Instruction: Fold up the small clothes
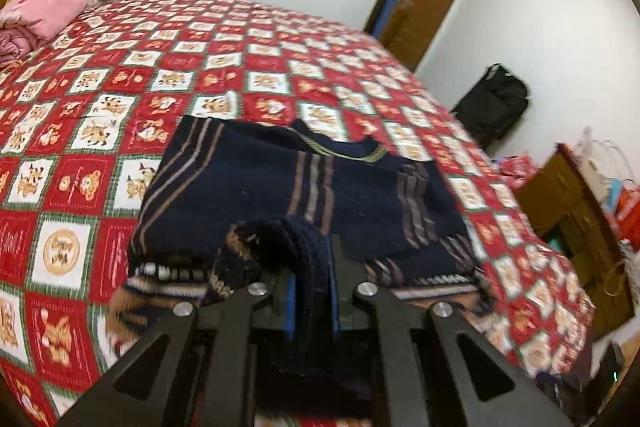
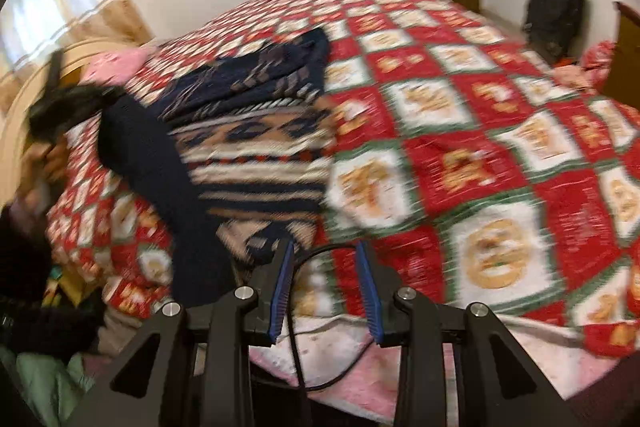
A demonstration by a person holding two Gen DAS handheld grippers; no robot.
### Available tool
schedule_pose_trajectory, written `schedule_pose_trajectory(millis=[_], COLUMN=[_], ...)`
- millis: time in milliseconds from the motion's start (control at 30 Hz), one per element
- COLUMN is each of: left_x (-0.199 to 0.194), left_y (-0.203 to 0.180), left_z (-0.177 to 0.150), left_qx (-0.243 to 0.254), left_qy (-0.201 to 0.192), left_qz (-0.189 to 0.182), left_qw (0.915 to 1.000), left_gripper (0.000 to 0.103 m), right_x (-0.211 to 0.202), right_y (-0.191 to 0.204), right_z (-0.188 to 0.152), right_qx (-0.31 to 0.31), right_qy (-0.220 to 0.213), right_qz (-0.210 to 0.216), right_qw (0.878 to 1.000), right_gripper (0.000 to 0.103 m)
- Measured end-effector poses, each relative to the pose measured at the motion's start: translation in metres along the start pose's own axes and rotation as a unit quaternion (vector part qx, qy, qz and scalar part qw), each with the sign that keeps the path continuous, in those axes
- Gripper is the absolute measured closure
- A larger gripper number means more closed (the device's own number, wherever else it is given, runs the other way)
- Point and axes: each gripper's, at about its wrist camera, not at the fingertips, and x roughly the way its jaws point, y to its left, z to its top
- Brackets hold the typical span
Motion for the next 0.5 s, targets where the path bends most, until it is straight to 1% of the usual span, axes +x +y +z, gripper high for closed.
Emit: schedule_pose_trajectory(millis=[67,100,167,233,367,467,500], left_x=[0.017,0.027,0.037,0.043,0.047,0.047,0.047], left_y=[-0.003,-0.003,-0.004,-0.005,-0.009,-0.008,-0.008], left_z=[0.001,0.001,0.002,0.001,-0.004,-0.004,-0.004], left_qx=[0.011,0.012,0.010,0.013,0.027,0.027,0.027], left_qy=[0.015,0.026,0.038,0.043,0.051,0.050,0.050], left_qz=[0.024,0.028,0.028,0.032,0.037,0.035,0.035], left_qw=[0.9995,0.9992,0.9988,0.9985,0.9976,0.9977,0.9978], left_gripper=[0.090,0.090,0.090,0.090,0.090,0.090,0.090], right_x=[0.013,0.020,0.031,0.036,0.044,0.044,0.043], right_y=[0.008,0.013,0.025,0.039,0.063,0.070,0.072], right_z=[-0.005,-0.007,-0.011,-0.014,-0.017,-0.013,-0.010], right_qx=[-0.013,-0.024,-0.050,-0.082,-0.142,-0.166,-0.167], right_qy=[0.020,0.031,0.047,0.055,0.073,0.069,0.067], right_qz=[0.014,0.017,0.031,0.040,0.053,0.035,0.037], right_qw=[1.000,0.999,0.997,0.994,0.986,0.983,0.983], right_gripper=[0.069,0.069,0.069,0.069,0.069,0.069,0.069])
